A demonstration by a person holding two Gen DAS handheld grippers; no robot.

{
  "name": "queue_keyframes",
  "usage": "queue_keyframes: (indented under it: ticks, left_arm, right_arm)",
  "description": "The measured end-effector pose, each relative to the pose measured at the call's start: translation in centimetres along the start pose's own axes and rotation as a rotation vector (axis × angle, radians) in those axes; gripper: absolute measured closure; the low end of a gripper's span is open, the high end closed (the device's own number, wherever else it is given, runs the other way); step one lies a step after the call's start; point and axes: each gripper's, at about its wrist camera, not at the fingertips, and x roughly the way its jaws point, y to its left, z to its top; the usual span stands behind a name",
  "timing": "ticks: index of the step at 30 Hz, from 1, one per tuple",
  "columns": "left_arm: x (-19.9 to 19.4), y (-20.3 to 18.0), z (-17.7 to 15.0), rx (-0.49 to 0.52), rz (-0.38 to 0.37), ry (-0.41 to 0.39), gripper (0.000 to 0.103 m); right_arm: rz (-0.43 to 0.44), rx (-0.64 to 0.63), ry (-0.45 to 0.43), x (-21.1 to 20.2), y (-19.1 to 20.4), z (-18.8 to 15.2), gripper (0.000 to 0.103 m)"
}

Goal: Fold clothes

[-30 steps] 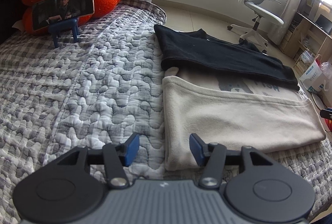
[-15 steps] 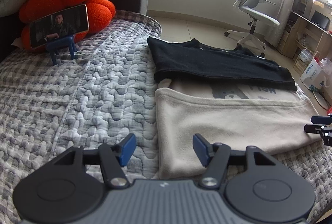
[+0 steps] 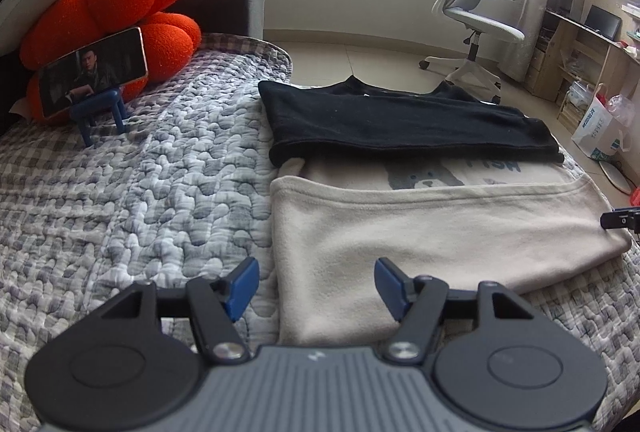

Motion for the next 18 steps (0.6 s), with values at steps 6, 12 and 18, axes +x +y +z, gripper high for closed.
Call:
queue_keyframes:
  ticks: [6,12,18]
  left_arm:
    - [0.8,0.1,-0.3,-0.015,0.005,0.04,0.038]
    - [1.2,0.3,-0.6,-0.029,0.002,0.069,0.038]
    - [1.2,0.5,-0.7,-0.038,0.001,0.077,0.038]
  right_arm:
    - [0.041,0.033,0.049,0.3,-0.4,-0.1,0.092]
    - [0.068,0.056,0.029,-1.0,-1.0,0.0,0.094]
    - [0.035,0.046,0.049,-0.6,-1.2,0.0,0.094]
